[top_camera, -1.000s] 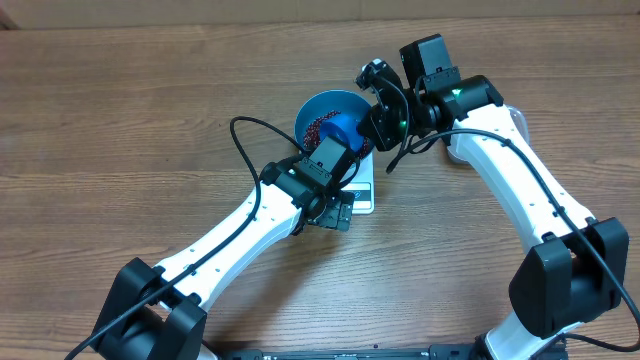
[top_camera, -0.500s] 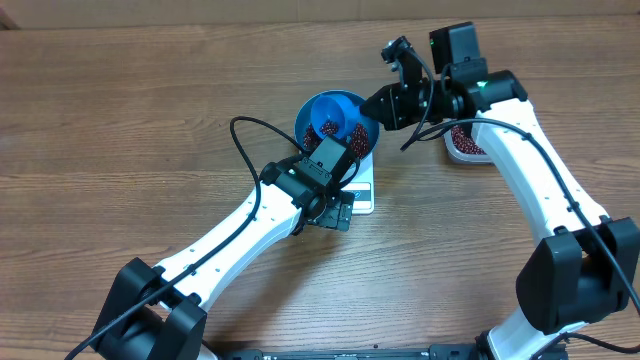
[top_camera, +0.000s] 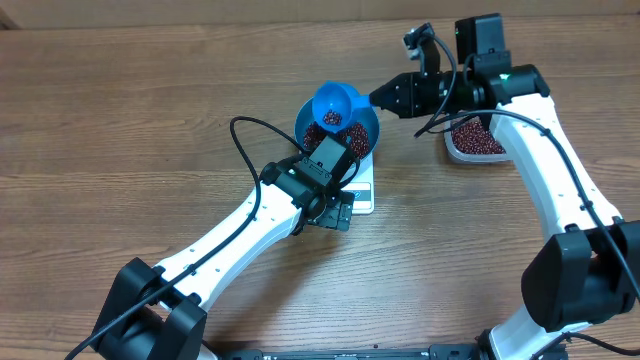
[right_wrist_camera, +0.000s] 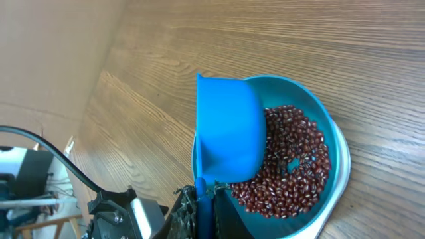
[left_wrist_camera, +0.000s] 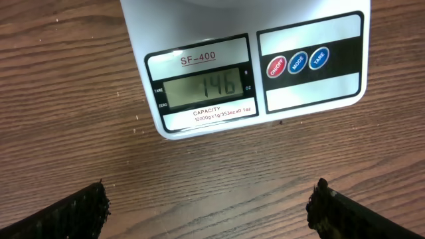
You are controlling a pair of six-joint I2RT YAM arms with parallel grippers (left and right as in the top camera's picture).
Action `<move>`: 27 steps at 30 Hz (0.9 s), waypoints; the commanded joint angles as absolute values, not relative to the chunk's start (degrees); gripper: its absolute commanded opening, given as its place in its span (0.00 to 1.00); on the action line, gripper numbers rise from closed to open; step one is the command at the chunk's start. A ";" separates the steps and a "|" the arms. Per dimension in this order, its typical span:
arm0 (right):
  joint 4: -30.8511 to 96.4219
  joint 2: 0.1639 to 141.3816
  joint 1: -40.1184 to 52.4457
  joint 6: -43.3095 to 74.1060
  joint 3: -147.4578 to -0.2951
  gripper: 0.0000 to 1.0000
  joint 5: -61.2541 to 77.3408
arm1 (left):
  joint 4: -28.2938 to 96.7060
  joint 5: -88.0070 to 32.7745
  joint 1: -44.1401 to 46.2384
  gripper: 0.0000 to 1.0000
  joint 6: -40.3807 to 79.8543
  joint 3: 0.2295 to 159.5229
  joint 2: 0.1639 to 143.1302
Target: Scoop item into bowl and weigh 150g on scale
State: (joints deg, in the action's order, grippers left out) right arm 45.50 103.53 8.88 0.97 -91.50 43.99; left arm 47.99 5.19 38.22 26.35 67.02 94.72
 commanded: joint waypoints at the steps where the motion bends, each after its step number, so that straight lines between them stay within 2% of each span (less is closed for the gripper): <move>1: 45.36 103.07 8.12 2.22 -93.38 0.04 45.58 | 47.92 5.96 38.11 0.99 25.04 66.92 94.06; 11: 42.22 102.91 6.92 2.15 -93.65 0.04 49.10 | 47.94 5.96 38.11 1.00 25.04 66.92 94.06; 13: 41.19 102.87 5.10 2.17 -95.15 0.04 53.87 | 47.92 5.96 38.11 1.00 25.04 66.92 94.06; 19: 42.35 102.87 0.45 2.17 -97.58 0.04 56.75 | 47.92 5.93 38.11 1.00 25.04 66.92 94.06; 27: 48.14 102.87 -8.23 0.01 -97.58 0.04 64.29 | 47.94 5.96 38.11 0.99 25.04 66.92 94.06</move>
State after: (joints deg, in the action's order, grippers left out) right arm 47.07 103.50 -5.19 1.67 -96.12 58.48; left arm 47.99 5.19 38.22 26.35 67.02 94.72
